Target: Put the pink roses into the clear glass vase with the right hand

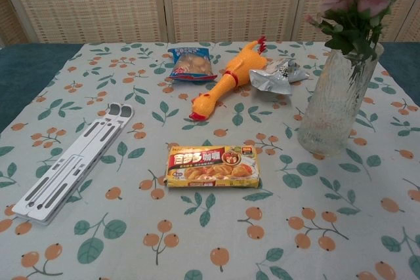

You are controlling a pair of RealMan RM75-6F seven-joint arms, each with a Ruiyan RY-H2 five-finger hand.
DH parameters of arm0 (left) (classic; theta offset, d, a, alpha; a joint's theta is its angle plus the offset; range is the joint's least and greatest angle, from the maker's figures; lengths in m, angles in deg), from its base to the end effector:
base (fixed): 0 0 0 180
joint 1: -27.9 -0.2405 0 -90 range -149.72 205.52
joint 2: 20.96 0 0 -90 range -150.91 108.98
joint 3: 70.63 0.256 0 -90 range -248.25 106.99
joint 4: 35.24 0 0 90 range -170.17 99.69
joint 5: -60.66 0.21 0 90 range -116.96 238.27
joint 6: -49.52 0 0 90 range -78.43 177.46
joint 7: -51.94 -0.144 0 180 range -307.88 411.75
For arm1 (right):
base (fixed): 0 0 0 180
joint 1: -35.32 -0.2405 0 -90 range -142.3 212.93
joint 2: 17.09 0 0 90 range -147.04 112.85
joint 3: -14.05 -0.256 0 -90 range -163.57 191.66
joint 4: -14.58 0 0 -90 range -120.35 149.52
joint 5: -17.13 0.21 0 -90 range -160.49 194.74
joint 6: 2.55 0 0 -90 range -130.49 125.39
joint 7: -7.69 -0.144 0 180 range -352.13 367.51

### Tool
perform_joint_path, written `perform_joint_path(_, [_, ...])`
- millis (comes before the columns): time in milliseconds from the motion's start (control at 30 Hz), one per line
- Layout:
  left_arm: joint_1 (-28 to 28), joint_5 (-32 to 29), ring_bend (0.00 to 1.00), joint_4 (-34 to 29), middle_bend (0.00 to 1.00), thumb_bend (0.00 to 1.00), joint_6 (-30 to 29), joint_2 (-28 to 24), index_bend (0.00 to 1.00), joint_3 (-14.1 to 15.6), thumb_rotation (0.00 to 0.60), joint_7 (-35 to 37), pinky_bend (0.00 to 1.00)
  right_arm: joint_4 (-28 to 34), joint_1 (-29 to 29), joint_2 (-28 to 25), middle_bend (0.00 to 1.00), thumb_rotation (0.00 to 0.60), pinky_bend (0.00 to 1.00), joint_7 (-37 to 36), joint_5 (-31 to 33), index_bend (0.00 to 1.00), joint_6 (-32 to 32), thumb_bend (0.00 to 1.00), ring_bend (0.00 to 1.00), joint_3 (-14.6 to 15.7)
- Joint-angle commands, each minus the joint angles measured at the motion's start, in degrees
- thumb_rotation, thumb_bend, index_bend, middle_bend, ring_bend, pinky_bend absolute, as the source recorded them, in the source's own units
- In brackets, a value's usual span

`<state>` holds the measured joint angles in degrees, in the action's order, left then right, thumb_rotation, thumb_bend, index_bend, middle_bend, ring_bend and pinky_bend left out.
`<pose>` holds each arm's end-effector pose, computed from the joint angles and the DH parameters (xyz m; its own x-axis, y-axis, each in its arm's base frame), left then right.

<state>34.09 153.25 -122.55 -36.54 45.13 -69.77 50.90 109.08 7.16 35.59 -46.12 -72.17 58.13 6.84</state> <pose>-0.3105 0.1747 0.1428 0.4714 0.0321 0.8814 0.8749 -0.1426 -0.4627 -0.2297 -0.3041 0.1751 -0.2336 -0.3753 0.8970 -0.9381 -0.1557 -0.3094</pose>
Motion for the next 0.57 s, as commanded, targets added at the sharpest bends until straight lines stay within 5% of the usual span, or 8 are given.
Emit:
perform_joint_path(33, [0.0,-0.1,0.35,0.0,0.33,0.37,0.0,0.0,0.19,0.0,0.600,0.1,0.49,0.3,2.5,-0.7,0.86,0.600,1.00,4.3,-1.6,0.00,5.0,0.04,0.84,0.6])
perform_joint_path(100, [0.0,-0.2,0.35,0.2,0.33,0.37,0.1,0.0,0.19,0.0,0.600,0.2,0.49,0.3,6.0,-0.3,0.84,0.600,1.00,12.9,-3.7,0.00,11.9,0.04,0.82,1.3])
perform_joint_path(200, [0.0,-0.6,0.35,0.4,0.33,0.37,0.2,0.1,0.19,-0.2,0.600,0.3,0.49,0.2,14.8,3.5,0.83,0.600,1.00,37.0,-6.1,0.13,26.9,0.04,0.80,2.2])
perform_joint_path(333, [-0.1,-0.5,0.35,0.4,0.33,0.37,0.0,0.1,0.19,-0.1,0.600,0.3,0.49,-6.6,24.2,15.7,0.68,0.600,0.90,61.1,-7.6,0.15,44.5,0.02,0.63,1.4])
perform_joint_path(467, [-0.1,-0.1,0.35,0.4,0.33,0.37,-0.3,0.1,0.19,-0.1,0.600,0.2,0.49,-14.1,26.3,20.8,0.32,0.600,0.65,58.3,-6.5,0.10,46.9,0.01,0.29,2.0])
perform_joint_path(567, [0.0,0.0,0.35,0.4,0.33,0.37,-0.1,0.3,0.19,0.0,0.600,-0.4,0.49,-15.0,25.5,19.9,0.15,0.600,0.51,54.4,-5.9,0.06,43.7,0.01,0.11,2.5])
